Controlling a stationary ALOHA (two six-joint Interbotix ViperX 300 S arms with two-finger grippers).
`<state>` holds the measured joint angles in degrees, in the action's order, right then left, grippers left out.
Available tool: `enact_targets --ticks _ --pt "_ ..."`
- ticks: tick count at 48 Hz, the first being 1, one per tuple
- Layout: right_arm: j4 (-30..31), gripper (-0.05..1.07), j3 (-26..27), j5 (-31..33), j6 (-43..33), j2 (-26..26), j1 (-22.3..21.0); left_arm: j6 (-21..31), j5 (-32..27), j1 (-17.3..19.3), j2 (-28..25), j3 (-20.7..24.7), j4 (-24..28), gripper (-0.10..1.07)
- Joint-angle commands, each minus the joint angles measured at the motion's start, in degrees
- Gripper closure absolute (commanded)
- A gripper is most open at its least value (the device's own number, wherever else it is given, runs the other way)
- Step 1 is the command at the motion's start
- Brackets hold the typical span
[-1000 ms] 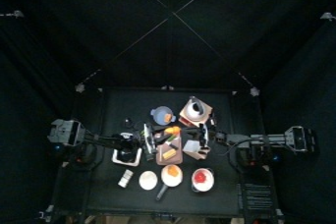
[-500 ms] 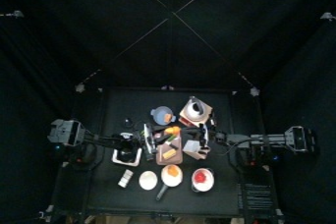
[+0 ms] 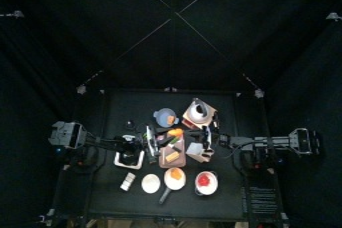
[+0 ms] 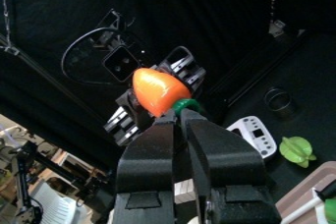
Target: Put together carrot
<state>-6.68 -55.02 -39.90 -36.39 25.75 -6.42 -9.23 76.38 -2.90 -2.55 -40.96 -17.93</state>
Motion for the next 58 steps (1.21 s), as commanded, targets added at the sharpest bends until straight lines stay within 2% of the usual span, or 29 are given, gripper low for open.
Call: enact_targets --ticks 1,22,58 --pt "0.1 0.61 1.5 -0.4 0.1 0.3 0.2 0.0 0.4 0.1 0.6 1.4 0.1 0.34" --pt "1.1 0.61 2.9 -1.5 -0.1 -1.7 0.5 0.0 0.4 0.1 0.4 1.3 0.0 0.34" --pt "2.2 0.61 2.5 -1.8 0.0 0.2 0.6 0.0 0.4 0.2 -0.4 1.1 -1.8 0.33"
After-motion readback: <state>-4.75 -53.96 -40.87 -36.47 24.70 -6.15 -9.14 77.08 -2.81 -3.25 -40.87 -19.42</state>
